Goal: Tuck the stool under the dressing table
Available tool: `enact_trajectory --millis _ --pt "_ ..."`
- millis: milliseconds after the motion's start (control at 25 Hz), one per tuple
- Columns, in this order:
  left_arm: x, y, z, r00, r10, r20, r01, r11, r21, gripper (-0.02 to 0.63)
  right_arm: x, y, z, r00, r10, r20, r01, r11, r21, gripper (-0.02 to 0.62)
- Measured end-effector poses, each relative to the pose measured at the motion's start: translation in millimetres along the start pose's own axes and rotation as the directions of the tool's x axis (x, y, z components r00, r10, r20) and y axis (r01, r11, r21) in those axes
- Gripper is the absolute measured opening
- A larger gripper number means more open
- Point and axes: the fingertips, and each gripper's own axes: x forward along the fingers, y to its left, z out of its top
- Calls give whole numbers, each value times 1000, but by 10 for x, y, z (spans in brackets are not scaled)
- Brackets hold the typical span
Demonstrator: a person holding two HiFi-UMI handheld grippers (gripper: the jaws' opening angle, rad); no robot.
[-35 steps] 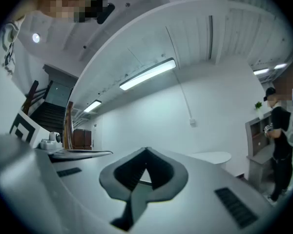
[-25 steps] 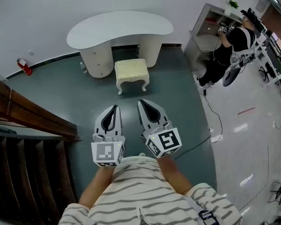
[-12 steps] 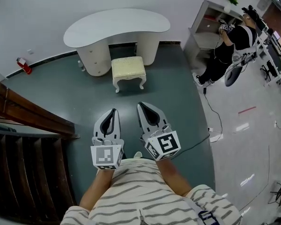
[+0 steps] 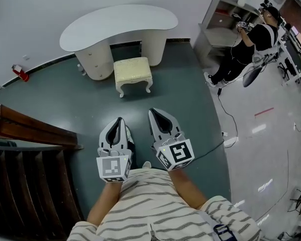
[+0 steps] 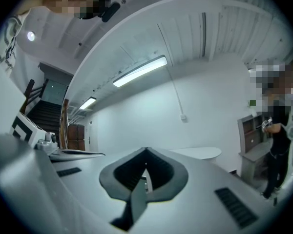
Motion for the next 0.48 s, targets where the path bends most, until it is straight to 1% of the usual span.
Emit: enact_trajectory --millis 280,480 --pt "724 238 -92 1000 -26 -15 25 999 -21 6 627 -363 -70 1000 -17 -22 17 1000 -13 12" --pt "1334 562 -78 998 -52 -26 51 998 -33 6 1241 -588 -90 999 -32 -34 32 999 -9 12"
